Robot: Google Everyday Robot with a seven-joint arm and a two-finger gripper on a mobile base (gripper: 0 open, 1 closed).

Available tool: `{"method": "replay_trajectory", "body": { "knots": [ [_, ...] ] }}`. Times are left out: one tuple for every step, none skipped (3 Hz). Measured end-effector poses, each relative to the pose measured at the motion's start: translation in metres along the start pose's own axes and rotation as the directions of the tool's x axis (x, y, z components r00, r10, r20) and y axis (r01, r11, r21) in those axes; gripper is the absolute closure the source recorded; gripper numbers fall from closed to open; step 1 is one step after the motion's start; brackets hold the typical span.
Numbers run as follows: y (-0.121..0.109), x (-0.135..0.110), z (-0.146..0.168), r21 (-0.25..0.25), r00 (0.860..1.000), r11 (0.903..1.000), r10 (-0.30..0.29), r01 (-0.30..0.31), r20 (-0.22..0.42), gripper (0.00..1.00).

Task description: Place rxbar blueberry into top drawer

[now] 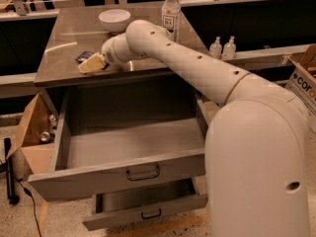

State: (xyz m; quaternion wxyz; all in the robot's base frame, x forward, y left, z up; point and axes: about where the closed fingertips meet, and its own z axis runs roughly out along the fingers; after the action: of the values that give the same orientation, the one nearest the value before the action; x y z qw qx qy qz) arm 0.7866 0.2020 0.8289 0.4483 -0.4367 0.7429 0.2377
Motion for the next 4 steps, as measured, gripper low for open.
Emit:
{"method": "replay_trajectory", "body": {
  "knots": [
    [-0.0001,-0.0013,-0.0007,0.000,1.000,1.0000,0.000,0.000,0.000,0.87],
    [-0.0002,-0.0031,-0.0018,0.000,1.000,1.0000,0.000,0.000,0.000,1.00],
    [-0.0002,-0.0036,-0.0021,0.000,1.000,1.0000,0.000,0.000,0.000,1.00],
    [-0.0002,-0.0041,-0.0024,0.000,1.000,1.0000,0.000,0.000,0.000,1.00]
  ]
}}
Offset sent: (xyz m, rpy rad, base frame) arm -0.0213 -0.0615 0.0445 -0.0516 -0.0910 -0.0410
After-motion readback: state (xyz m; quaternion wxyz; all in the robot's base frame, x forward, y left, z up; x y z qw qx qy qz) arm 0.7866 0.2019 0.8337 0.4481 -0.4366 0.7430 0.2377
